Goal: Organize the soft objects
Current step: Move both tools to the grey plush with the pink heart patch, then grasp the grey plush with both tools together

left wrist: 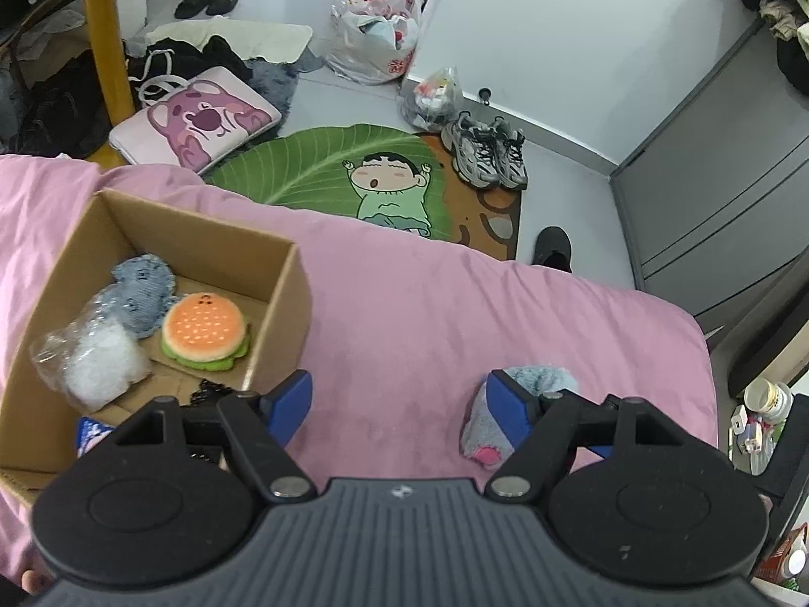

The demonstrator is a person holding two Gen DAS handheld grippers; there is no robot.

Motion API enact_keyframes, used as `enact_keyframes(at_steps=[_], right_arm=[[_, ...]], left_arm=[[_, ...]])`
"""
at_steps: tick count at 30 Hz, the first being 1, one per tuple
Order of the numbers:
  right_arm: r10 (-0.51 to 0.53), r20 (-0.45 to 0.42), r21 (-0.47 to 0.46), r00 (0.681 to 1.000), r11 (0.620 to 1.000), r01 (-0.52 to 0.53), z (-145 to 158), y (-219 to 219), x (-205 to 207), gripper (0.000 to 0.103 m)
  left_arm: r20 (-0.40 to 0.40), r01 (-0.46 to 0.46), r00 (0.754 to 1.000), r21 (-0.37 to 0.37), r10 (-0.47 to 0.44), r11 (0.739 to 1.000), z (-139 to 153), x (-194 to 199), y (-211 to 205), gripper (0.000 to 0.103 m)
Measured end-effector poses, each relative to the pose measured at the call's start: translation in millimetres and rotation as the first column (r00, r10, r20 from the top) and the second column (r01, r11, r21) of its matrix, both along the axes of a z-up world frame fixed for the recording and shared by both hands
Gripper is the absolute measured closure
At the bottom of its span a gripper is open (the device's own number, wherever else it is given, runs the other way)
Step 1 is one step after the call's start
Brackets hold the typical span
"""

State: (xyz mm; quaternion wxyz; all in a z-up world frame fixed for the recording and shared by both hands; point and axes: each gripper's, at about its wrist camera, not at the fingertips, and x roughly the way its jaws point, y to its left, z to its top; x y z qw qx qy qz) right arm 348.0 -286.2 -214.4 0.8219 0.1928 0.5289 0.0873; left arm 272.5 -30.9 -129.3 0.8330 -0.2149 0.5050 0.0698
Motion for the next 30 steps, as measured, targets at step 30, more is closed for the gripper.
enact_keyframes(at_steps=[30], right_arm=[[-0.185, -0.137, 0.158, 0.973, 0.966, 0.206, -34.9, -50.9, -20.5, 0.062]], left_arm=[[-0.091, 0.102, 0.99, -0.079, -0.109, 0.992, -59.8, 45.8, -77.5, 0.033]])
